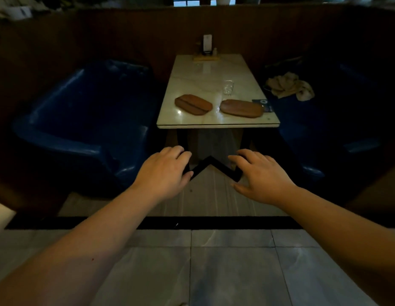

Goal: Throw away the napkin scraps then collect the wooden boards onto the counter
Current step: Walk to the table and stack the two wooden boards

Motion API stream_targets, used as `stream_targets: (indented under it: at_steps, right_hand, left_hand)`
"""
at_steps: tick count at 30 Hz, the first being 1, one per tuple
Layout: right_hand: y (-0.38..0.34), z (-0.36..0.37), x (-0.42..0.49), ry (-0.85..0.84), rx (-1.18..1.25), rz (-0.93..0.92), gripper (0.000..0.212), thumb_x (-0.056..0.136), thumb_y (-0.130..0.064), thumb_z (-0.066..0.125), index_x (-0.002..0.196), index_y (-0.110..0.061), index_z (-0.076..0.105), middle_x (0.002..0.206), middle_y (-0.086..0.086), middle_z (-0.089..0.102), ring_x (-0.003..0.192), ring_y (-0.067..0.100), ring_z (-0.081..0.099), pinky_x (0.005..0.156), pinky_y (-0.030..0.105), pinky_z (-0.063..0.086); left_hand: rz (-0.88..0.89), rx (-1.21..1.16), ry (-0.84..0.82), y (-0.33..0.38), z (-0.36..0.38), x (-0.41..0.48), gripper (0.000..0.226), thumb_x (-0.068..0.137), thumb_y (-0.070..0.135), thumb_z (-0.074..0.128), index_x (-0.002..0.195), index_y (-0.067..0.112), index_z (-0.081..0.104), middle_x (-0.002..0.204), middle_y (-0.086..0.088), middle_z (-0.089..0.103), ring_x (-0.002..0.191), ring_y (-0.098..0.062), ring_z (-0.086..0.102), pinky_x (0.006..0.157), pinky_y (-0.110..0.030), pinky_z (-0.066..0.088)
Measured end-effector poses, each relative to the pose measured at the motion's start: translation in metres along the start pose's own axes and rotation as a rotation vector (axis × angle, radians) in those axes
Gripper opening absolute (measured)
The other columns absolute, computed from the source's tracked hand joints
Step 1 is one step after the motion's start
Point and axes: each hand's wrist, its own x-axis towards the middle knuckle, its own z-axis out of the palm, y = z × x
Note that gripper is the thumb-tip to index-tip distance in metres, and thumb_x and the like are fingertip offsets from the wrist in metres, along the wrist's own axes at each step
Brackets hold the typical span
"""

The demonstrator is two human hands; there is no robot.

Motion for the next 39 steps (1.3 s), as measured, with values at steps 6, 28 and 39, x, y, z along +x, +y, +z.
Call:
stream_targets:
  at_steps: [6,28,39]
  right_hand:
    - [0.025,0.011,0.063,-0.029,0.071,0.092,0.077,0.083,-0.057,0.056,0.148,-0.030,0.024,0.151,0.003,0.035,0.134,0.023,0.040,0.106,0.041,0.041]
    - [0.247,0.076,0.351,-0.135,0.418,0.261,0.059,0.082,-0.051,0.063,0.134,-0.033,0.040,0.125,-0.002,0.057,0.104,0.016,0.059,0.083,0.038,0.054]
    - [0.298,0.117,0.480,-0.257,0.571,0.297,0.049,0.086,-0.043,0.064,0.128,-0.024,0.049,0.112,-0.003,0.060,0.095,0.014,0.060,0.077,0.031,0.050]
  left_hand:
    - [0.026,-0.022,-0.050,-0.043,0.015,0.075,0.055,0.093,0.045,0.044,0.140,0.018,0.036,0.144,-0.003,0.041,0.128,-0.021,0.043,0.094,-0.038,0.047]
    - [-0.303,-0.250,-0.178,-0.122,0.127,0.383,0.050,0.091,0.047,0.048,0.134,0.022,0.042,0.131,-0.003,0.054,0.111,-0.021,0.055,0.087,-0.038,0.050]
    - [-0.489,-0.474,-0.250,-0.207,0.210,0.499,0.052,0.089,0.047,0.053,0.133,0.019,0.046,0.128,-0.006,0.058,0.106,-0.023,0.058,0.085,-0.032,0.047]
